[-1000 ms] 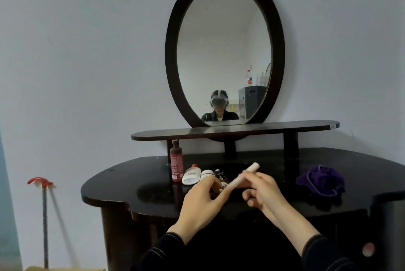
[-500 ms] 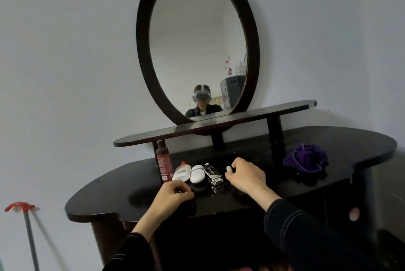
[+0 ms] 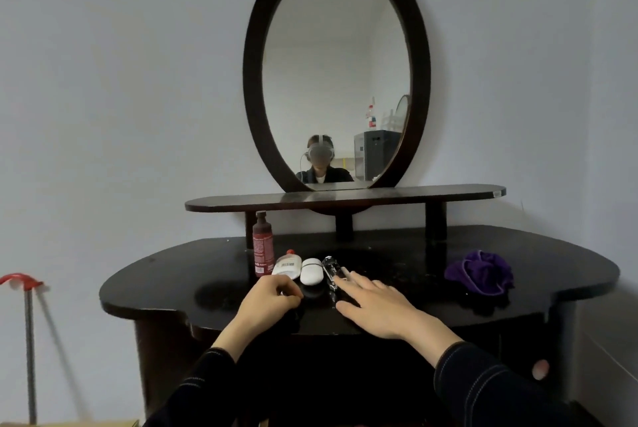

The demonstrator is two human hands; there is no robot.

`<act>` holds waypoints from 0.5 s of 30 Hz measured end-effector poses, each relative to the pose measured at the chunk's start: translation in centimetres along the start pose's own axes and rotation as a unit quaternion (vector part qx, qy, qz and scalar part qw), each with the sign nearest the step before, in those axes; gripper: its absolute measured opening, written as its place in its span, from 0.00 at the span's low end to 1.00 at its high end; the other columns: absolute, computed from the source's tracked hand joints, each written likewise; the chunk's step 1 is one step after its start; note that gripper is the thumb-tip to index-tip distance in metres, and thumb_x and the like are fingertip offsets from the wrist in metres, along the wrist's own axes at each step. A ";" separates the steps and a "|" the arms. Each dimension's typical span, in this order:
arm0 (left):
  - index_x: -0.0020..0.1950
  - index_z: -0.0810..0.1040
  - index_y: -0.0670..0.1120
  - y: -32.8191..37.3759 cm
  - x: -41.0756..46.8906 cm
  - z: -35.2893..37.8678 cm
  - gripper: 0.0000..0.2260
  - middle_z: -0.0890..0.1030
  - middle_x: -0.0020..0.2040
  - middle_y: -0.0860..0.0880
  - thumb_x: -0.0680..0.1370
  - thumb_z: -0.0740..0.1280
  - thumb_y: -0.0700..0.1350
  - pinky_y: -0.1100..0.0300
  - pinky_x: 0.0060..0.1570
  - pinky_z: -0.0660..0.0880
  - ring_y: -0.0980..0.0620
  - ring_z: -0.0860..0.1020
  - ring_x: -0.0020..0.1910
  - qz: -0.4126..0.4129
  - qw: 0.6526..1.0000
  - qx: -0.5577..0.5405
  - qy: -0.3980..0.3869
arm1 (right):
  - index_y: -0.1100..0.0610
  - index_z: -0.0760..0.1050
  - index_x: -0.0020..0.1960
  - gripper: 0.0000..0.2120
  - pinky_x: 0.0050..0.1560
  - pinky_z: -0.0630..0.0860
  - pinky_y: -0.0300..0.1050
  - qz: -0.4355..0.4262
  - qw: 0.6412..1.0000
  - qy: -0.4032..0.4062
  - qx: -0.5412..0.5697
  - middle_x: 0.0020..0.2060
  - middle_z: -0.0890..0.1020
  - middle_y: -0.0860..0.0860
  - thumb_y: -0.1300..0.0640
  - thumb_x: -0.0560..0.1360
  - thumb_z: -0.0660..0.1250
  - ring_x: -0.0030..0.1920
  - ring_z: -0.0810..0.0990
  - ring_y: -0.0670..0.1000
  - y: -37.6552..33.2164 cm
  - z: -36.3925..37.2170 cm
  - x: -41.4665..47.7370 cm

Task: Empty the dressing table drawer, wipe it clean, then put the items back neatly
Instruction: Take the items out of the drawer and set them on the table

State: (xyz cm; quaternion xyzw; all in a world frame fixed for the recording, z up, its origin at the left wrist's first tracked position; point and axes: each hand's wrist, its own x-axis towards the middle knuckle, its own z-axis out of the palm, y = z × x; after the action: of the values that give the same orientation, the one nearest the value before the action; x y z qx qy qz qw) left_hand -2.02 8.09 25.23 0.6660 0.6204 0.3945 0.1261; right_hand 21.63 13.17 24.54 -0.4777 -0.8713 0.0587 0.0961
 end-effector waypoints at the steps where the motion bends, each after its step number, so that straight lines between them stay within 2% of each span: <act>1: 0.37 0.83 0.54 -0.1 0.0 0.0 0.08 0.85 0.38 0.56 0.71 0.73 0.41 0.58 0.47 0.77 0.60 0.79 0.38 0.002 1.000 0.001 0.001 | 0.36 0.44 0.81 0.31 0.78 0.50 0.55 0.002 1.000 -0.013 -0.002 0.82 0.44 0.42 0.34 0.81 0.48 0.82 0.51 0.55 0.0 -0.1 0.4; 4: 0.37 0.83 0.55 -0.1 0.0 0.0 0.08 0.83 0.37 0.58 0.72 0.72 0.41 0.60 0.43 0.75 0.62 0.77 0.34 0.008 1.000 0.015 0.005 | 0.37 0.42 0.82 0.32 0.80 0.45 0.55 0.019 0.999 -0.031 0.005 0.82 0.41 0.44 0.34 0.81 0.48 0.82 0.47 0.53 -0.6 -0.2 1.6; 8: 0.39 0.83 0.55 -0.2 -0.1 0.2 0.08 0.81 0.34 0.61 0.73 0.72 0.41 0.62 0.41 0.73 0.64 0.75 0.32 0.014 1.000 0.016 0.017 | 0.38 0.45 0.82 0.32 0.79 0.46 0.57 0.024 0.999 -0.019 0.015 0.82 0.42 0.45 0.35 0.81 0.50 0.82 0.49 0.54 -1.1 0.1 2.6; 11: 0.39 0.83 0.55 -0.1 -0.2 0.3 0.08 0.79 0.31 0.64 0.75 0.72 0.42 0.62 0.39 0.71 0.66 0.74 0.29 0.016 0.999 0.005 0.038 | 0.39 0.45 0.82 0.34 0.77 0.56 0.55 0.033 0.998 0.023 0.050 0.83 0.45 0.46 0.36 0.81 0.55 0.81 0.54 0.56 -0.9 0.1 2.3; 13: 0.41 0.84 0.53 0.0 -0.5 0.3 0.06 0.81 0.36 0.61 0.76 0.72 0.44 0.59 0.42 0.75 0.64 0.75 0.32 0.013 0.998 -0.011 0.054 | 0.42 0.45 0.83 0.36 0.72 0.64 0.55 0.051 0.994 0.066 0.069 0.83 0.47 0.48 0.39 0.81 0.59 0.80 0.58 0.57 -0.8 -0.1 1.5; 15: 0.42 0.84 0.53 0.1 -1.3 0.4 0.03 0.82 0.42 0.56 0.76 0.73 0.47 0.53 0.48 0.78 0.60 0.76 0.37 0.008 0.996 -0.019 0.087 | 0.45 0.49 0.82 0.35 0.68 0.69 0.53 0.074 0.988 0.111 0.075 0.82 0.53 0.50 0.42 0.81 0.61 0.77 0.64 0.57 -1.0 0.1 0.0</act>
State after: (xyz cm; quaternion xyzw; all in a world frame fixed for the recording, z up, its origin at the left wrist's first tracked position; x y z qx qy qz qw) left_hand -1.54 7.02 24.58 0.6315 0.6162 0.4637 0.0807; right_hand 20.80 12.69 24.60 -0.5361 -0.8103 0.0775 0.2236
